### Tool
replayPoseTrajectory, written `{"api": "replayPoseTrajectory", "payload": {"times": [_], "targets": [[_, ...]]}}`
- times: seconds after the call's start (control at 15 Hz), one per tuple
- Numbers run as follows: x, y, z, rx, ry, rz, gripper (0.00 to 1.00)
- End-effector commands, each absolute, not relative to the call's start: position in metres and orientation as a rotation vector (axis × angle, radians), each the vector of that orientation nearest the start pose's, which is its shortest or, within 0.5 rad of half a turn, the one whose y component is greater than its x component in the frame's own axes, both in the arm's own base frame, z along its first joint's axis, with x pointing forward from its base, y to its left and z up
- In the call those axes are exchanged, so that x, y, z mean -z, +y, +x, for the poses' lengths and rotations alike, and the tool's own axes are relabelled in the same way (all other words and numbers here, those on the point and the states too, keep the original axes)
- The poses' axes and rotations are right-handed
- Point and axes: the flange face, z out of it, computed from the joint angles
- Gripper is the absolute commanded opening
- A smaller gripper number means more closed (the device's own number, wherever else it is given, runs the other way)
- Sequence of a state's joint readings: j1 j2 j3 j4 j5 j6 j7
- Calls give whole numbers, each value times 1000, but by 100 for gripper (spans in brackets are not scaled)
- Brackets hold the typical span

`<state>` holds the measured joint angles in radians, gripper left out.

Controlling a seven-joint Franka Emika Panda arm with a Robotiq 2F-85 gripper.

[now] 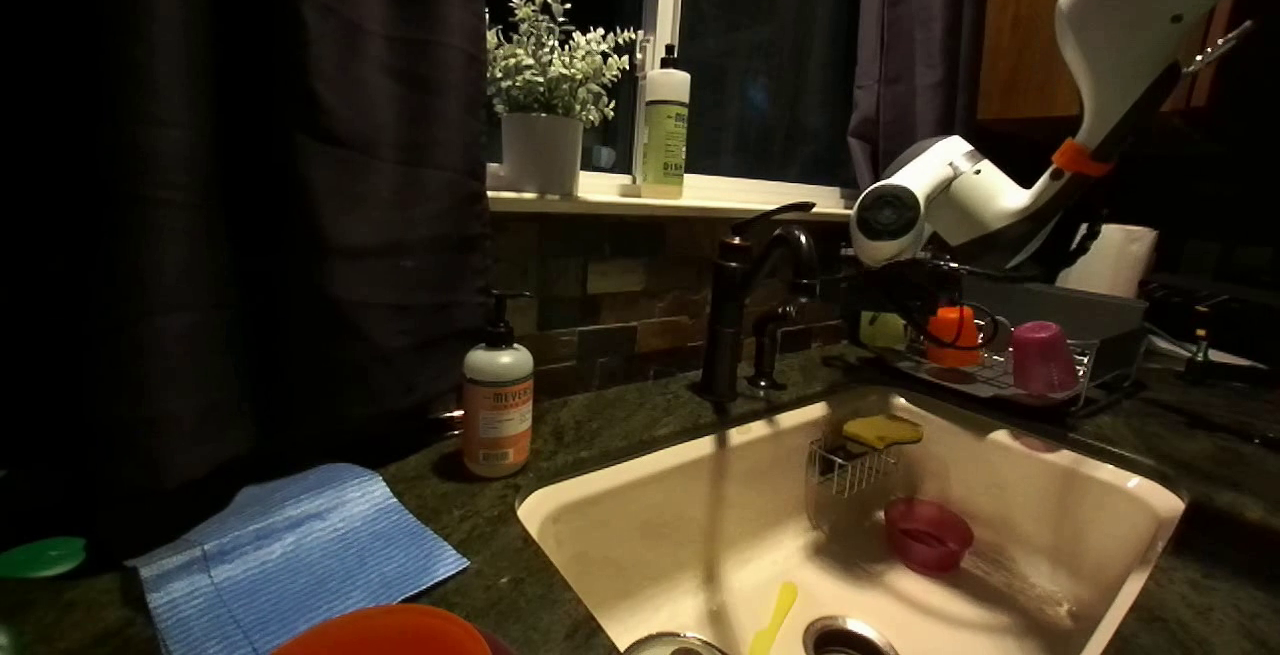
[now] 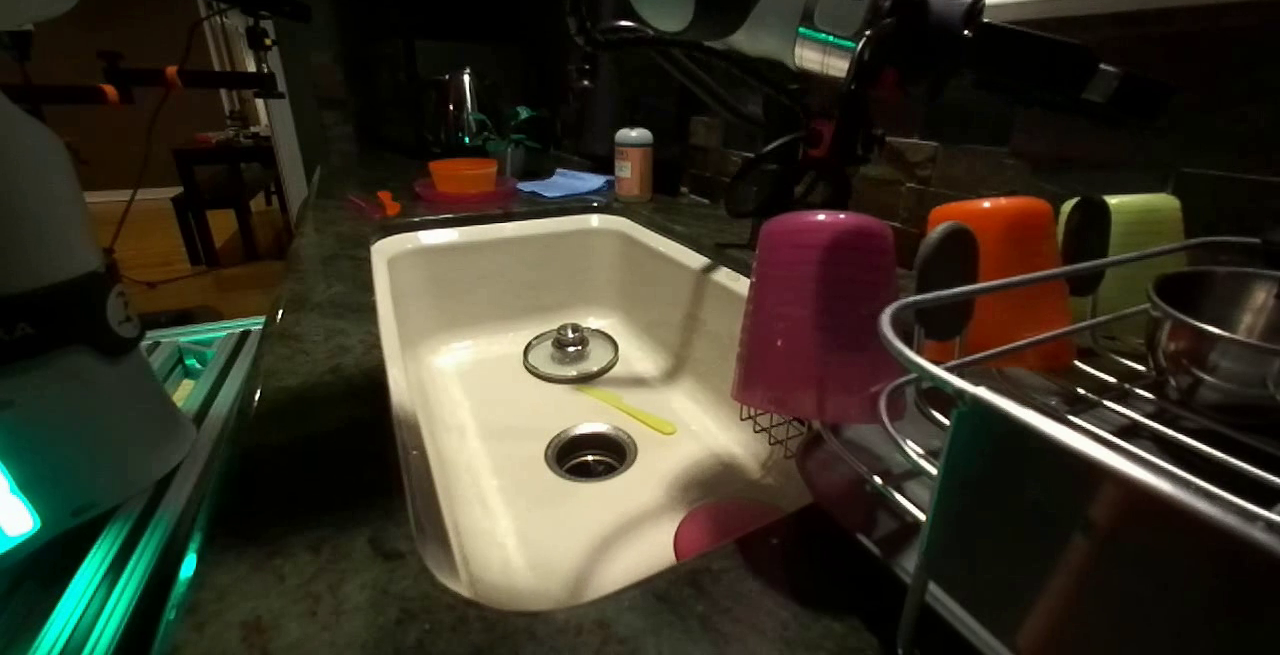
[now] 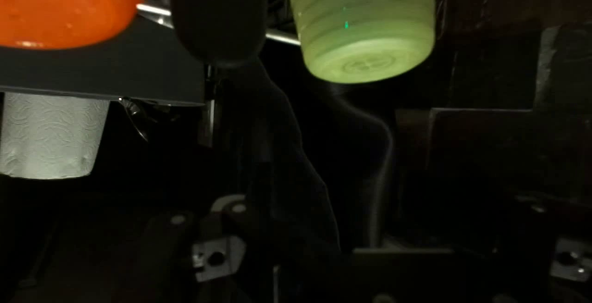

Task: Put the yellow cup inside the drying rack

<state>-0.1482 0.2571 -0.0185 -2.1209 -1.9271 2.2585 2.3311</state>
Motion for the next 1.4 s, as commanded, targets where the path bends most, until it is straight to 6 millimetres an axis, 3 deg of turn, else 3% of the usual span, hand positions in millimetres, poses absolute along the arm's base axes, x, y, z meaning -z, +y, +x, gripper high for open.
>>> {"api": "replayPoseTrajectory", "payload": {"times": [0.0, 0.27, 0.73, 0.87, 1.33], "targets": [[-333, -112, 556, -1251, -945, 2060, 100], [-358, -124, 543, -1101, -825, 2244, 100], [-348, -140, 500, -736, -642, 2417, 100], [-368, -141, 498, -672, -607, 2425, 100], [-475, -156, 497, -615, -533, 2397, 100]]}}
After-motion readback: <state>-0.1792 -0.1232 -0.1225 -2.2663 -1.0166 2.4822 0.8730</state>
